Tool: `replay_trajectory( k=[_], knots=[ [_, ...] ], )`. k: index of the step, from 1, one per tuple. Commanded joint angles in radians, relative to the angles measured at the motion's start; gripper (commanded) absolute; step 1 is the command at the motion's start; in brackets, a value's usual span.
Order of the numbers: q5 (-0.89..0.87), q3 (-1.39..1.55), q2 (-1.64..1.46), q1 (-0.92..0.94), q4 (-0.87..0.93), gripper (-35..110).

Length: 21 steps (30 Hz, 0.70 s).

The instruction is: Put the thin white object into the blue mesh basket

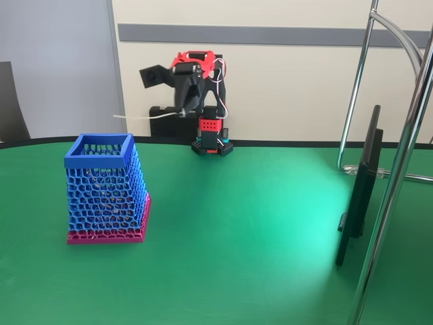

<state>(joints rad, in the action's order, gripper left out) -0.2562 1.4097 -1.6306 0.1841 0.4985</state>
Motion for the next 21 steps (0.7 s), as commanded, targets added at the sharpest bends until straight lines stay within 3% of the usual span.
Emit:
replay_trajectory(
  k=[1, 15, 21],
  knots=[
    [-0.097, -0.037, 0.008, 0.043, -0.046, 0],
    [-0.431, -0.075, 0.126, 0.204, -0.092, 0],
    [-0.601, -0.121, 0.123, 0.25, -0.017, 0]
  ],
)
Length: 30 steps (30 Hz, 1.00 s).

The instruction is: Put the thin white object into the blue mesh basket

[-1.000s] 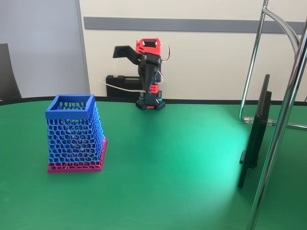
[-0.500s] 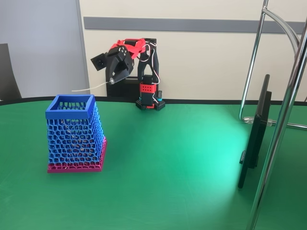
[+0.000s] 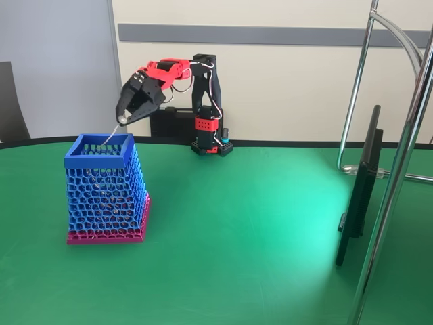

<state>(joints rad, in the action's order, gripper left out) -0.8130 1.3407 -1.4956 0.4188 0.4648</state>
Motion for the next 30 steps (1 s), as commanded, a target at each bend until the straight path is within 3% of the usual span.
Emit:
replay_trajectory(
  k=[1, 4, 11, 24, 30],
  knots=[
    [-0.061, -0.055, -0.015, 0.025, 0.021, 1],
    [-0.138, -0.014, -0.04, 0.066, -0.02, 13],
    [-0.127, 0.249, -0.117, 0.153, -0.39, 19],
    [0.006, 0.471, -0.327, 0.166, -0.431, 17],
    [0.187, 0.715, -0.6, 0.106, -0.431, 12]
  ],
)
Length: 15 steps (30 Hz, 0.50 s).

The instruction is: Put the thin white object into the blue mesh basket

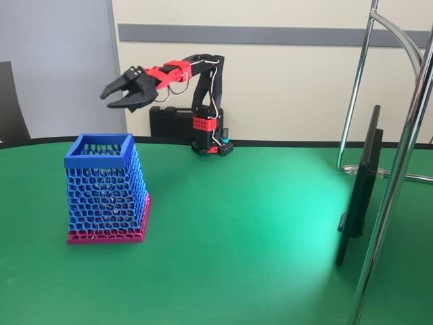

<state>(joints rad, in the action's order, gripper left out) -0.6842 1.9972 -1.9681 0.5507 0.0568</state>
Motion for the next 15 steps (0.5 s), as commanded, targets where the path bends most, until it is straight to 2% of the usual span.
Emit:
replay_trajectory(
  k=[1, 4, 15],
  knots=[
    [0.103, 0.103, -0.176, -0.043, -0.023, 12],
    [0.218, 0.23, -0.308, -0.089, -0.018, 13],
    [0.48, 0.488, -0.612, -0.235, 0.201, 13]
  ],
)
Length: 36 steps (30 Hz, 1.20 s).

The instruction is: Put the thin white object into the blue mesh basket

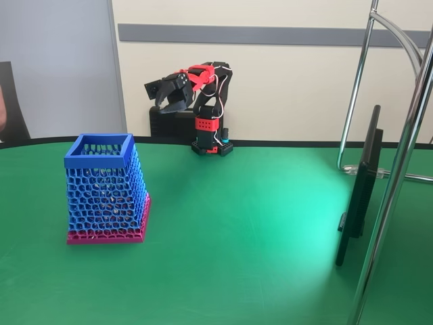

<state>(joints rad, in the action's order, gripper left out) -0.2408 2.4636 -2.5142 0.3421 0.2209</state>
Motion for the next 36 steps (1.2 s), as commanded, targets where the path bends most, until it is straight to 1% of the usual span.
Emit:
replay_trajectory(
  k=[1, 8, 13, 16, 21, 26, 33, 36],
  knots=[
    [0.06, 0.041, -0.089, -0.044, 0.071, 12],
    [0.218, 0.181, -0.256, -0.163, 0.298, 11],
    [0.31, 0.333, -0.396, -0.249, 0.376, 10],
    [0.325, 0.411, -0.46, -0.279, 0.413, 9],
    [0.351, 0.506, -0.552, -0.313, 0.457, 1],
    [0.364, 0.603, -0.652, -0.331, 0.486, 0],
    [0.345, 0.62, -0.804, -0.345, 0.626, 0],
    [0.331, 0.62, -0.81, -0.341, 0.635, 0]
  ],
)
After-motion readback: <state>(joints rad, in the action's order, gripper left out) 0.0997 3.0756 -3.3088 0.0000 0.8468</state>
